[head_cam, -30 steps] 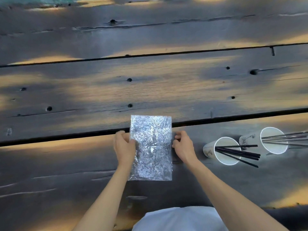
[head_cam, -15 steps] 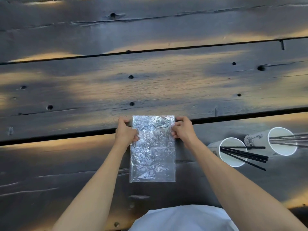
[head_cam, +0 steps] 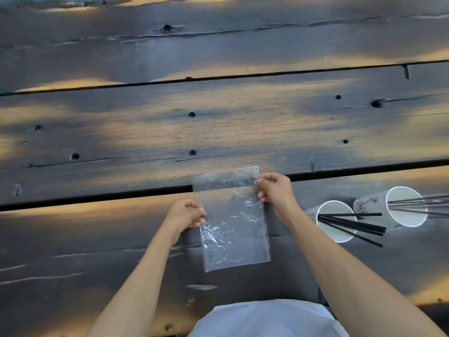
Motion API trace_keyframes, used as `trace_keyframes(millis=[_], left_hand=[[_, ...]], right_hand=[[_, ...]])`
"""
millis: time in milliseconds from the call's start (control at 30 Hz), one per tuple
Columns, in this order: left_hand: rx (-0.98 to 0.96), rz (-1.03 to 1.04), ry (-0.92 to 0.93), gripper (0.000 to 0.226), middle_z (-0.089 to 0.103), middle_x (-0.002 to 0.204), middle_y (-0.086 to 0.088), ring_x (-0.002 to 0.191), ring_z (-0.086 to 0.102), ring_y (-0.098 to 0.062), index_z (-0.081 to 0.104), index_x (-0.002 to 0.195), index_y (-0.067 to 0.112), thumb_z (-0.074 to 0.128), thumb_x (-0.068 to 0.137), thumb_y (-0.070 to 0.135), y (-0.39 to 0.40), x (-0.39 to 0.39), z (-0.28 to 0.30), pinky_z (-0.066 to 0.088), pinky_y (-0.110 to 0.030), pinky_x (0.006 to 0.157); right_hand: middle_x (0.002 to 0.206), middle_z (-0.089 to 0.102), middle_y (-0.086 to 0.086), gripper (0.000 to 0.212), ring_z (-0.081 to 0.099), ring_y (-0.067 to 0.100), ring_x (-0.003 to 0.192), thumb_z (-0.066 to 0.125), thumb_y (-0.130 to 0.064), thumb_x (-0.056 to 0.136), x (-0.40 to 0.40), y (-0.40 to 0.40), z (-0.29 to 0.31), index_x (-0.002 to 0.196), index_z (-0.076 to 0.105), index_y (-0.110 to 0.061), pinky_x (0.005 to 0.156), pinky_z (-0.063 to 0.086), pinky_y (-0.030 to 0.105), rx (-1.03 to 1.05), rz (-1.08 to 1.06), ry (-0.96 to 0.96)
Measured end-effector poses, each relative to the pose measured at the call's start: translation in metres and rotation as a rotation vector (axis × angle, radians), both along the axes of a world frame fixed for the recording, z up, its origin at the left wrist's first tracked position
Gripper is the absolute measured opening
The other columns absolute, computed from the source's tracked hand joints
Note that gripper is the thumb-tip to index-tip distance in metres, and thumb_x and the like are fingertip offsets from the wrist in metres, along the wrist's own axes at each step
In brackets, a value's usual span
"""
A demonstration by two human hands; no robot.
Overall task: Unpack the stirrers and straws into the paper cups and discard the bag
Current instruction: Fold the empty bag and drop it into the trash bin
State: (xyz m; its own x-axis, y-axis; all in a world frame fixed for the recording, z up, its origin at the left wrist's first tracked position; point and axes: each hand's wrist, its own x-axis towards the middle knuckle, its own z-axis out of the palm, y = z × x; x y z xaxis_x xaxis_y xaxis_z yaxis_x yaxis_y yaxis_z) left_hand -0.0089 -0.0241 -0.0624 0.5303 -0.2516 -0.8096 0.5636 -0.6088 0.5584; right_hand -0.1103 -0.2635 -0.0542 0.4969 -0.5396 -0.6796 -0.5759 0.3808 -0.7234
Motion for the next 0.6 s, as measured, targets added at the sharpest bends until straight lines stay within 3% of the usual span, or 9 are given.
trace_keyframes(millis=[167,300,467,600], left_hand=[[-0.004,0.060,-0.032,0.004,0.077,0.091,-0.014,0.065,0.068,-0.018,0.064,0.095,0.003,0.060,0.093,0.002,0.002,-0.004,-0.001,0.054,-0.021,0.055],[0.007,0.046,-0.071,0.007,0.077,0.091,-0.009,0.071,0.068,-0.017,0.065,0.098,0.003,0.059,0.094,0.005,0.005,-0.010,-0.002,0.051,-0.023,0.059],[-0.017,0.059,-0.108,0.008,0.076,0.090,-0.012,0.072,0.067,-0.019,0.065,0.098,-0.002,0.059,0.093,0.001,0.010,-0.016,-0.004,0.050,-0.021,0.059],[-0.038,0.092,-0.116,0.010,0.075,0.090,-0.012,0.077,0.066,-0.020,0.065,0.097,-0.004,0.057,0.091,-0.007,0.011,-0.018,-0.003,0.052,-0.021,0.065]], right_hand=[[0.079,0.066,0.009,0.007,0.056,0.013,0.040,0.058,-0.002,0.091,-0.015,0.009,-0.001,0.092,0.061,-0.008,0.036,0.039,0.021,0.077,0.255,0.154],[0.077,0.068,0.011,0.013,0.062,0.012,0.043,0.055,0.008,0.090,-0.025,0.018,-0.008,0.091,0.059,-0.004,0.039,0.044,0.021,0.084,0.250,0.118],[0.079,0.069,0.019,0.012,0.069,0.019,0.061,0.056,0.012,0.089,-0.030,0.016,-0.017,0.084,0.063,0.003,0.057,0.059,0.022,0.066,0.229,0.080],[0.084,0.071,0.025,0.013,0.072,0.025,0.076,0.055,0.010,0.090,-0.033,0.014,-0.017,0.093,0.066,0.015,0.072,0.060,0.027,0.096,0.190,0.073]])
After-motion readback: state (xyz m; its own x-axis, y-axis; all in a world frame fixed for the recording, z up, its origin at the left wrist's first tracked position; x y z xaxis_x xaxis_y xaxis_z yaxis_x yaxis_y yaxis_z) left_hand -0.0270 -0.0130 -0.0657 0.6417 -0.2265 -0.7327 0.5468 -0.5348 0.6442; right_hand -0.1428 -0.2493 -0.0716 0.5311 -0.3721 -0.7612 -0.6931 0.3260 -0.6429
